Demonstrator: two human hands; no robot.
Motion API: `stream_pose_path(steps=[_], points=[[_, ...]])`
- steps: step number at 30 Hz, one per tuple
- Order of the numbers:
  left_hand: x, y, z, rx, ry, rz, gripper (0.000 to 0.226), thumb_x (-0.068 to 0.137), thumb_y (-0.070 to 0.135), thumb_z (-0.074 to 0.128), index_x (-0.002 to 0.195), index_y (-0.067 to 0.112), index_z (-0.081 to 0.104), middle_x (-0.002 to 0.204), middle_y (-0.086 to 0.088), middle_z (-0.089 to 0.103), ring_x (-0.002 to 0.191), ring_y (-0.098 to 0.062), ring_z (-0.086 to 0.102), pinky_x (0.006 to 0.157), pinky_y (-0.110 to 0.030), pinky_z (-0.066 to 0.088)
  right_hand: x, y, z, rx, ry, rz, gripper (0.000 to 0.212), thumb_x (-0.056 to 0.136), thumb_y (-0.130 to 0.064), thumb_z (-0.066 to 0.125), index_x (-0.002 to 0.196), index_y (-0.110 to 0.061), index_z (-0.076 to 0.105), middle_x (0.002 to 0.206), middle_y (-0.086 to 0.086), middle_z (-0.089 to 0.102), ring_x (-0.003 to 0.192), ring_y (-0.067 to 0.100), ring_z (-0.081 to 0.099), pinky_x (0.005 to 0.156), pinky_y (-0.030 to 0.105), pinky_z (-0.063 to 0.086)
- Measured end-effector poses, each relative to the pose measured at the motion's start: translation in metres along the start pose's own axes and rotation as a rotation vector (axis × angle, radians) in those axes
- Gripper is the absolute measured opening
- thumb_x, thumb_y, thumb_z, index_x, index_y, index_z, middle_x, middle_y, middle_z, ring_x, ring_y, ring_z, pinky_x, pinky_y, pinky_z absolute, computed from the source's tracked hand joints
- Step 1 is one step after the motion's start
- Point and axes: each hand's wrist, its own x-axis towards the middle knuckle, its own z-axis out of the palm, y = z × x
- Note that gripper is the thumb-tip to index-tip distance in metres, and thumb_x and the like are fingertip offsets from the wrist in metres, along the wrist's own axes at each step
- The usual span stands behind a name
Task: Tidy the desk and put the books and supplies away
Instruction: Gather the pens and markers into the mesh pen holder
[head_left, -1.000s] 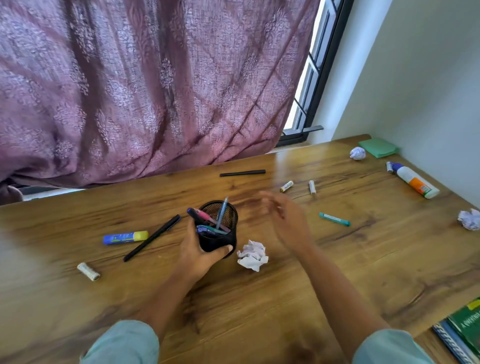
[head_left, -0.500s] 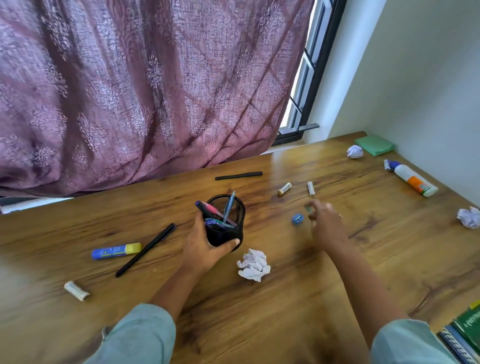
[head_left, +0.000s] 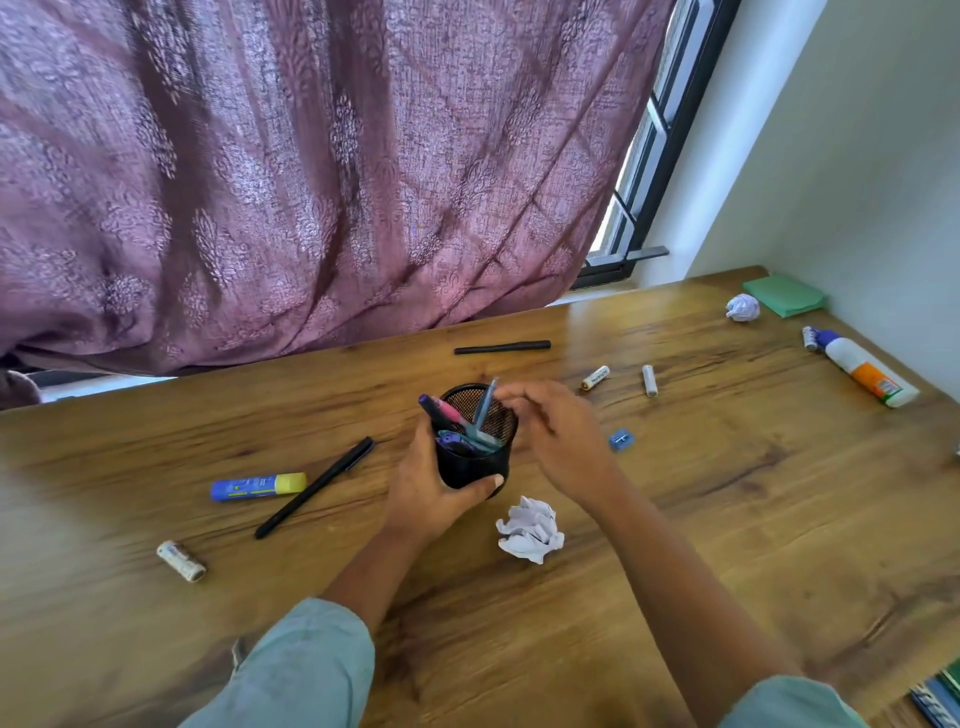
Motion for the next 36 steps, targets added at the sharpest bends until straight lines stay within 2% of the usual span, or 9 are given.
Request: stream_pose_path(steps=[2, 7, 10, 13, 18, 22, 26, 33, 36], points=[[0.001, 0.0, 0.0, 0.008, -0.001, 0.016, 0.079, 0.058, 0.044, 0.084, 0.118, 0.045, 0.033, 0.109, 0.022, 0.059, 0.104, -0.002, 0.059, 0.089, -0.026, 0.05, -0.001, 0.022, -0.008, -0.047, 0.05, 0.119, 0.027, 0.092, -0.001, 0.05, 0.11, -0.013, 0.066, 0.107, 0.0, 0.066, 0.098, 0.008, 0.056, 0.079, 0.011, 0.038], [0.001, 0.0, 0.002, 0.011, 0.005, 0.019, 0.083, 0.059, 0.043, 0.085, 0.124, 0.04, 0.033, 0.114, 0.018, 0.06, 0.105, -0.002, 0.057, 0.089, -0.022, 0.046, -0.023, 0.093, -0.02, -0.691, -0.116, 0.434, 0.031, 0.089, -0.003, 0.048, 0.117, -0.012, 0.057, 0.12, 0.01, 0.054, 0.108, 0.032, 0.049, 0.086, 0.034, 0.042], [0.001, 0.0, 0.002, 0.015, 0.006, 0.017, 0.085, 0.06, 0.042, 0.085, 0.127, 0.036, 0.033, 0.114, 0.017, 0.058, 0.105, -0.002, 0.056, 0.089, -0.02, 0.043, -0.033, 0.101, -0.015, -0.667, -0.088, 0.466, 0.028, 0.087, 0.003, 0.044, 0.107, -0.01, 0.058, 0.109, 0.011, 0.057, 0.102, 0.032, 0.052, 0.081, 0.033, 0.042], [0.001, 0.0, 0.002, 0.011, 0.002, 0.014, 0.084, 0.06, 0.041, 0.085, 0.126, 0.038, 0.032, 0.113, 0.02, 0.057, 0.104, 0.0, 0.055, 0.088, -0.018, 0.043, -0.025, 0.077, -0.014, -0.345, 0.001, 0.433, 0.017, 0.09, -0.005, 0.055, 0.103, -0.013, 0.063, 0.1, 0.006, 0.061, 0.097, 0.025, 0.059, 0.078, 0.029, 0.046], [0.001, 0.001, 0.001, 0.011, -0.006, 0.01, 0.086, 0.061, 0.041, 0.085, 0.13, 0.034, 0.034, 0.11, 0.023, 0.057, 0.099, 0.005, 0.054, 0.082, -0.012, 0.041, 0.004, -0.011, -0.018, 0.108, 0.007, 0.075, 0.014, 0.092, -0.025, 0.06, 0.105, -0.026, 0.062, 0.097, -0.016, 0.064, 0.092, -0.003, 0.059, 0.078, 0.011, 0.047], [0.001, 0.0, 0.001, 0.008, -0.002, 0.014, 0.092, 0.058, 0.048, 0.083, 0.134, 0.025, 0.035, 0.109, 0.019, 0.058, 0.101, -0.001, 0.058, 0.084, -0.021, 0.048, 0.009, -0.02, -0.004, -0.188, -0.16, -0.081, 0.013, 0.086, -0.032, 0.063, 0.098, -0.026, 0.064, 0.094, -0.008, 0.065, 0.091, 0.006, 0.055, 0.076, 0.024, 0.047], [0.001, -0.002, 0.001, 0.003, -0.008, -0.001, 0.082, 0.054, 0.055, 0.079, 0.121, 0.045, 0.031, 0.109, 0.017, 0.062, 0.101, -0.002, 0.061, 0.086, -0.031, 0.053, 0.008, -0.008, 0.006, -0.105, -0.185, -0.061, 0.009, 0.086, -0.03, 0.063, 0.092, -0.026, 0.068, 0.089, -0.009, 0.066, 0.087, 0.008, 0.058, 0.076, 0.026, 0.048], [0.011, 0.0, -0.003, -0.008, 0.0, -0.014, 0.075, 0.059, 0.043, 0.085, 0.111, 0.054, 0.033, 0.111, 0.022, 0.059, 0.104, 0.003, 0.057, 0.091, -0.03, 0.05, 0.044, 0.029, -0.003, 0.017, -0.007, 0.195, 0.014, 0.09, -0.01, 0.058, 0.097, -0.017, 0.068, 0.099, -0.003, 0.067, 0.093, 0.01, 0.059, 0.077, 0.011, 0.041], [0.021, 0.0, -0.003, -0.022, 0.011, -0.032, 0.077, 0.055, 0.051, 0.082, 0.115, 0.048, 0.033, 0.113, 0.018, 0.06, 0.107, -0.003, 0.058, 0.094, -0.036, 0.051, 0.071, 0.057, 0.005, -0.132, -0.123, 0.245, 0.02, 0.089, -0.01, 0.057, 0.108, -0.013, 0.065, 0.109, 0.006, 0.065, 0.103, 0.02, 0.06, 0.089, 0.028, 0.046]])
